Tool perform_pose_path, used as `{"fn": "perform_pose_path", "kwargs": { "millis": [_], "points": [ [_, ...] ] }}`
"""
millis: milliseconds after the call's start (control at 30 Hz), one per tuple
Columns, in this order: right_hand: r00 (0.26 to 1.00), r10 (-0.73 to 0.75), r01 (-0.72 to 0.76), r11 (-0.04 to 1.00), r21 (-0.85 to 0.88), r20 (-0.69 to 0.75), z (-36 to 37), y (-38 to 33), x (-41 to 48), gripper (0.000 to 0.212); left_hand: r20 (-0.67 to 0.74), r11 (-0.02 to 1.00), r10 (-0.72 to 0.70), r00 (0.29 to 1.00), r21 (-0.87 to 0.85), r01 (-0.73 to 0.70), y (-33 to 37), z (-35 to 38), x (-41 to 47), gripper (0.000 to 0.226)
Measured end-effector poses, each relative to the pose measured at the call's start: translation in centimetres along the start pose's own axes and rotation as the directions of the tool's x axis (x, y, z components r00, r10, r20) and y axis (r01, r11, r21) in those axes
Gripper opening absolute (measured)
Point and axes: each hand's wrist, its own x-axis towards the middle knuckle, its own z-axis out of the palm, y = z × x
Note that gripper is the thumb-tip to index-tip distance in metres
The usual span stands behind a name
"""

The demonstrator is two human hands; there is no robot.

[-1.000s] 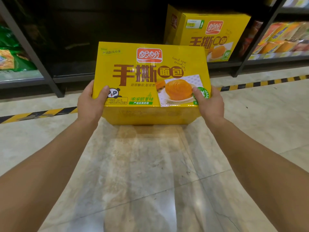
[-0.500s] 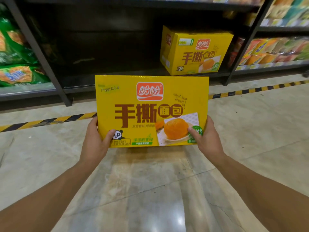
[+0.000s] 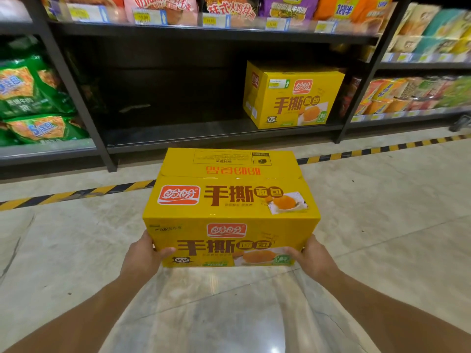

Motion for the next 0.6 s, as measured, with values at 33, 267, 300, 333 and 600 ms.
{"fn": "perform_pose_path", "kwargs": {
  "millis": [33,267,300,333,600],
  "points": [
    [1.0,-0.008,0.008,1.0,0.009,0.012,-0.1,0.1,0.1,0.066,0.008,1.0,-0.014,1.0,-0.003,0.014,0.1,0.0,-0.1,0.063],
    [0.984,-0.036,-0.034,0.92,0.39,0.173,-2.8,-3.6,-2.7,0.032,0.16,0.933,-0.034,0.986,-0.349,0.089,2.7,-1.8,-1.5,0.066],
    [0.985,-0.031,-0.05,0.891,0.451,0.17,-3.1,-4.0,-3.0,0.043,0.17,0.906,-0.025,0.985,-0.413,0.094,3.2,-2.1,-1.7,0.074],
    [0.987,-0.035,-0.053,0.851,0.522,0.157,-3.4,-4.4,-3.2,0.056,0.166,0.879,-0.02,0.986,-0.468,0.096,3.7,-2.3,-2.0,0.084],
    [0.986,0.163,-0.118,0.553,0.825,0.031,-2.8,-7.4,-3.4,0.052,0.04,0.652,-0.17,0.985,-0.745,0.142,7.1,-2.4,-2.5,0.076]
  ]
}}
